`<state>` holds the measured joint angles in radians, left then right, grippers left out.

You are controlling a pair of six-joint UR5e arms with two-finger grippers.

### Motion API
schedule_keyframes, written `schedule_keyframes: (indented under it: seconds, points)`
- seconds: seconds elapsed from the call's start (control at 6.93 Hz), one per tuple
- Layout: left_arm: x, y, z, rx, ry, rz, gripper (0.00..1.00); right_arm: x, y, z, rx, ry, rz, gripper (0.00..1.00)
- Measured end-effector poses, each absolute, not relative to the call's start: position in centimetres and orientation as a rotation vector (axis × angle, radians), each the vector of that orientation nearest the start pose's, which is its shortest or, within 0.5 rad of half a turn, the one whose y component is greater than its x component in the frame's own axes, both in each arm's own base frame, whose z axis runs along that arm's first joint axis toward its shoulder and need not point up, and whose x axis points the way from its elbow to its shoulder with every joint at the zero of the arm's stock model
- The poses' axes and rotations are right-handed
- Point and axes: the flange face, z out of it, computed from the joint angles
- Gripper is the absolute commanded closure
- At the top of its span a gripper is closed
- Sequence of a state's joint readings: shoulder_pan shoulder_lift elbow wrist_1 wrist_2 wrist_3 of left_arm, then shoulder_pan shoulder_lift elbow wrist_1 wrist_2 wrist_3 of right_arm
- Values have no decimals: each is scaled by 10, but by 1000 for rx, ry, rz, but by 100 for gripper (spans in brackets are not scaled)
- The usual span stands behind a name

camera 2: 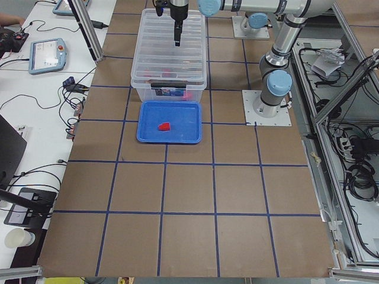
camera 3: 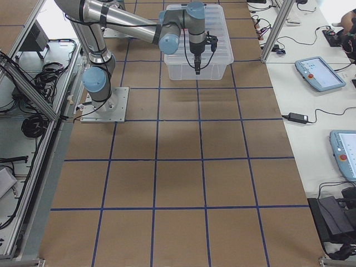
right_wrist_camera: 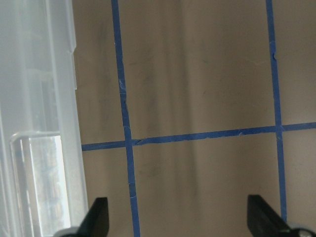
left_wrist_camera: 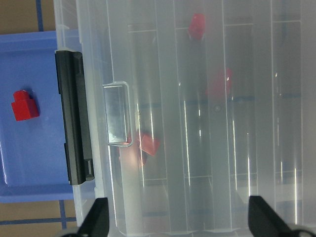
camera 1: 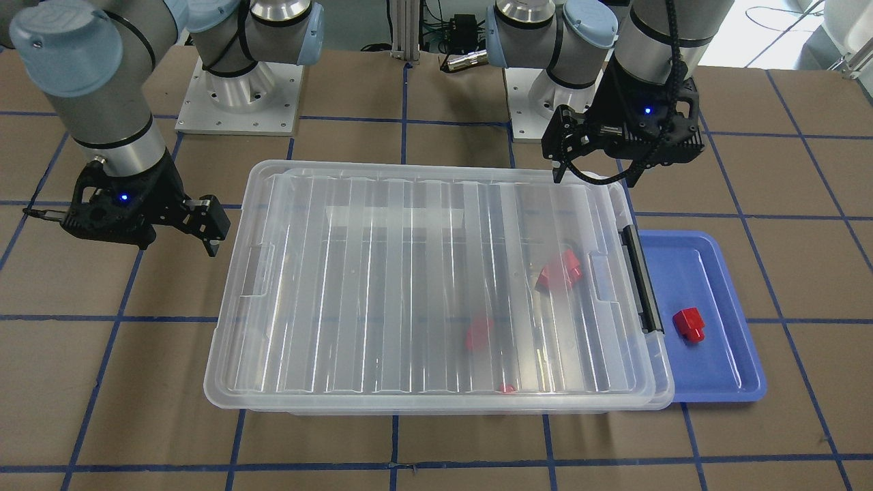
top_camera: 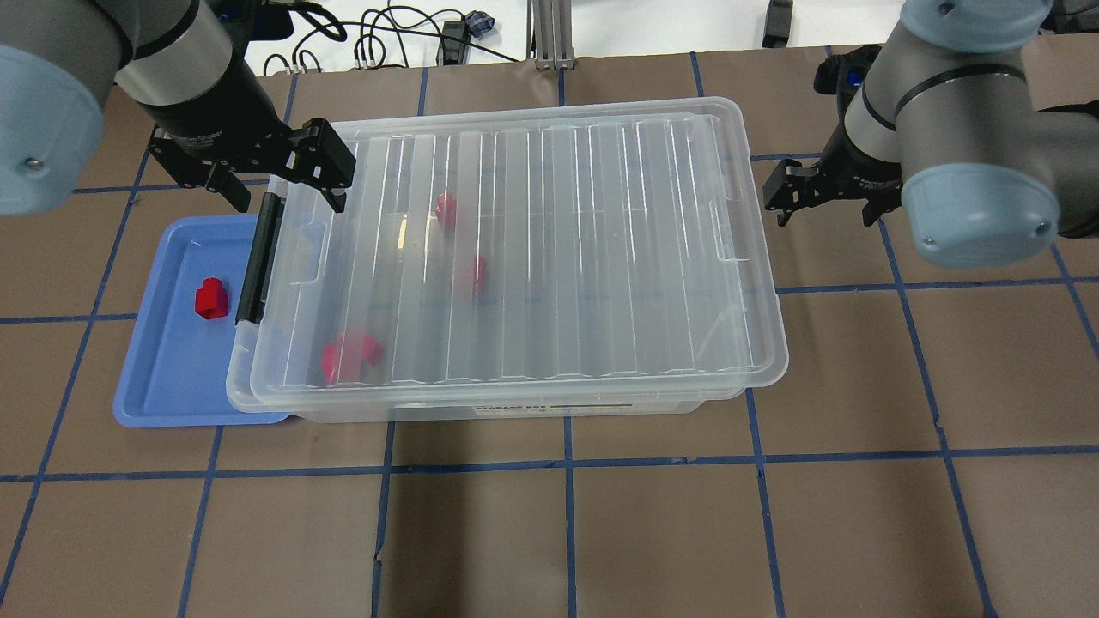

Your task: Place red block in blue tray from box

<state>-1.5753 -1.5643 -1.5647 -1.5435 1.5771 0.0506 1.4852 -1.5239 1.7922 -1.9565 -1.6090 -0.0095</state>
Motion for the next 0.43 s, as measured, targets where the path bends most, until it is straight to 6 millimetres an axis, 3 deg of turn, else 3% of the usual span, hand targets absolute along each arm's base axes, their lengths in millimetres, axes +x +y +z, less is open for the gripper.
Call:
schedule_keyframes:
  seconds: [0.29, 0.43]
  points:
    - [-135, -493, 497, 86, 3132, -61, 0, 96, -505, 465, 107, 3164, -157, 0]
    - [-135, -493, 498, 86, 3131, -65, 0, 112, -497, 484, 70, 3152, -163, 0]
